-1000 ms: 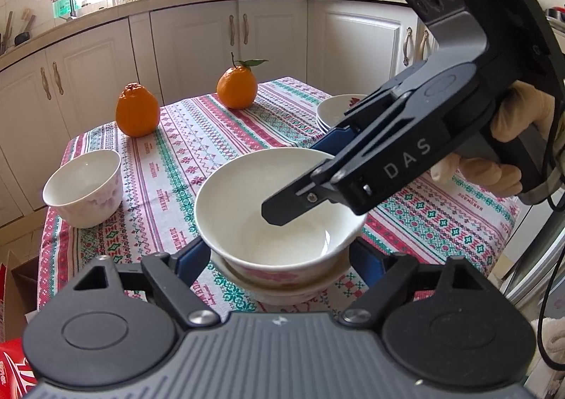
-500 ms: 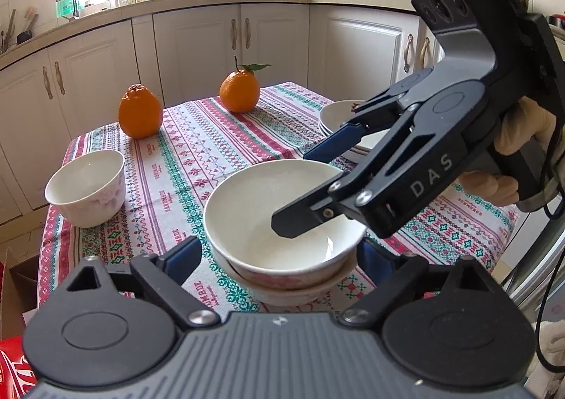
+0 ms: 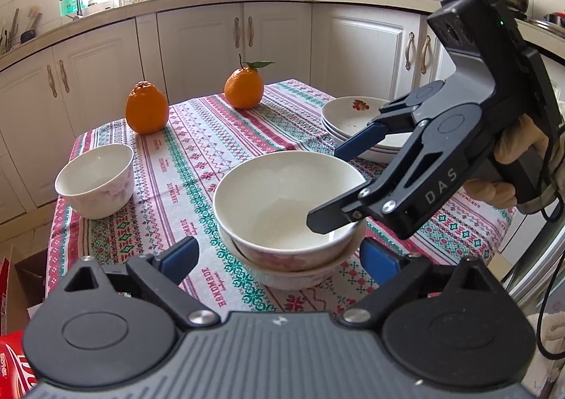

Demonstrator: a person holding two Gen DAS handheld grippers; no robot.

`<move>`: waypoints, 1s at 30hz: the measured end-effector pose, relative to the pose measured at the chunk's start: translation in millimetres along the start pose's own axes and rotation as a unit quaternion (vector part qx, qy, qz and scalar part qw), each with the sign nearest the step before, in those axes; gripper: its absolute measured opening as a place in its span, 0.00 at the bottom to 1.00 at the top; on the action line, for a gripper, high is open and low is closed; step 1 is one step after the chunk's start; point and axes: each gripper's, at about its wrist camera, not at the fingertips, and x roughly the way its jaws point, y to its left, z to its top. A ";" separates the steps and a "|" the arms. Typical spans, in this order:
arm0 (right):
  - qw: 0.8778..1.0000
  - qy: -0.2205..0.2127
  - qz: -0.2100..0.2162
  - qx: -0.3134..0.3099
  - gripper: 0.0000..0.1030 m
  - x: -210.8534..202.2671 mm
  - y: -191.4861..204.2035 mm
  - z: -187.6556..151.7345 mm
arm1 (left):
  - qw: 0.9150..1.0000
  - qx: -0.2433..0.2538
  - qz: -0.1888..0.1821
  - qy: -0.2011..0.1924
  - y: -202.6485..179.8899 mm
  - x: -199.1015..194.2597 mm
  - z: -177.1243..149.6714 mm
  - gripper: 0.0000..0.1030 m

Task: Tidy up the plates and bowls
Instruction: 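Lift the second bowl with the right tool and lower it into the first bowl, then open the right tool and pull it back from the two bowls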

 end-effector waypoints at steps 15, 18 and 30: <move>1.000 -0.022 0.010 -0.018 1.00 -14.0 6.1 21.1 | 0.999 -0.003 0.039 -0.015 19.0 -20.5 -3.4 0.96; 0.999 -0.021 0.013 -0.034 1.00 -11.1 11.8 32.5 | 0.998 -0.017 0.057 -0.025 28.3 -25.2 -6.6 0.97; 0.995 -0.002 0.033 -0.090 1.00 25.9 25.3 99.5 | 0.985 -0.066 0.155 -0.048 96.5 -8.8 -9.2 0.97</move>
